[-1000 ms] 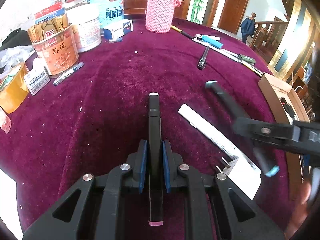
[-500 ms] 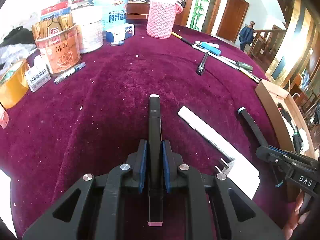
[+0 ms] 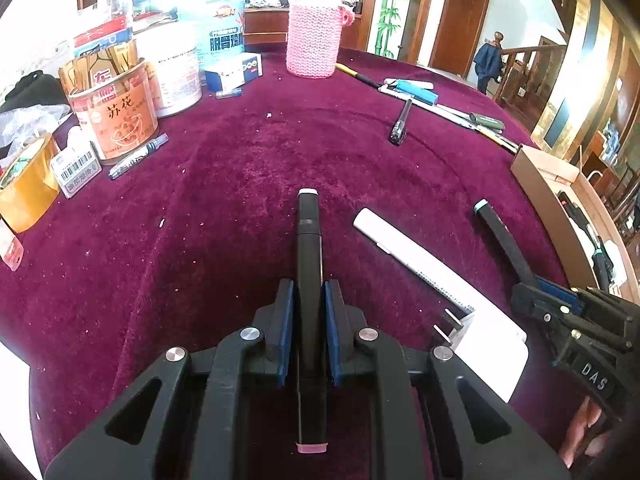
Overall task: Organize rigid objects
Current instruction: 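Carry both black markers over the cardboard box with both tools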
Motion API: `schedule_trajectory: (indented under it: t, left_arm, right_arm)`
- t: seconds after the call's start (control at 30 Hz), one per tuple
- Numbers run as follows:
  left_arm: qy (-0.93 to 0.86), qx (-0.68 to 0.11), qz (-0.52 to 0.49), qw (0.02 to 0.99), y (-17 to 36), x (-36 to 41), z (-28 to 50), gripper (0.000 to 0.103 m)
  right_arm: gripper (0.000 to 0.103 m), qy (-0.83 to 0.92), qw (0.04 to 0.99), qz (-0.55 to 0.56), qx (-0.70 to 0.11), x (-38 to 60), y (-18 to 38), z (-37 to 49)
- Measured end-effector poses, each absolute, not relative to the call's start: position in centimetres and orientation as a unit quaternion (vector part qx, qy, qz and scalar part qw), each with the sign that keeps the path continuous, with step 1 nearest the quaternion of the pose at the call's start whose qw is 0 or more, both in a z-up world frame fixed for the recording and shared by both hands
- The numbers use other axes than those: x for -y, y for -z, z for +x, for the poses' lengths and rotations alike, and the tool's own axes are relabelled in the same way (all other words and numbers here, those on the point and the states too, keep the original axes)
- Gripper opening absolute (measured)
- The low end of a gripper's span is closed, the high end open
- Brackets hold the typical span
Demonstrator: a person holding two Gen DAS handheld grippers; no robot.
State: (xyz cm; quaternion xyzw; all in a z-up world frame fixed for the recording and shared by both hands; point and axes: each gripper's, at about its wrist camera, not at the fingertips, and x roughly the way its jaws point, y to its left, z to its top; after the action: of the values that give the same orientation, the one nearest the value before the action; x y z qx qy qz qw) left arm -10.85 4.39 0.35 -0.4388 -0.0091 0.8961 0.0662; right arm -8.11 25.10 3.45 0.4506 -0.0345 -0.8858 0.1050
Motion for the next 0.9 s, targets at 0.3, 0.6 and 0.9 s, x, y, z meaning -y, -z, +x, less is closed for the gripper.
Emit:
schedule_trajectory:
  t: [0.3,0.6,0.9]
  left_arm:
    - [-0.898,0.014,-0.436,0.061,-0.4,-4.3,-10.7,0.012]
    - [-0.908,0.062,-0.409,0.064,-1.7,-2.9,-10.2,0.012]
    - [-0.917,0.058,-0.386,0.079,-2.8,-3.4,-9.7,0.012]
  right_arm:
    - [0.014,0.881,0.122,0.457,0.031,-25.0,-3.9,-8.2]
    - [0.014,0.891,0.121,0.436,0.038,-25.3,-5.2,-7.8]
    - [0.014,0.893,0.125,0.431,0.039,-25.3,-5.3,-7.8]
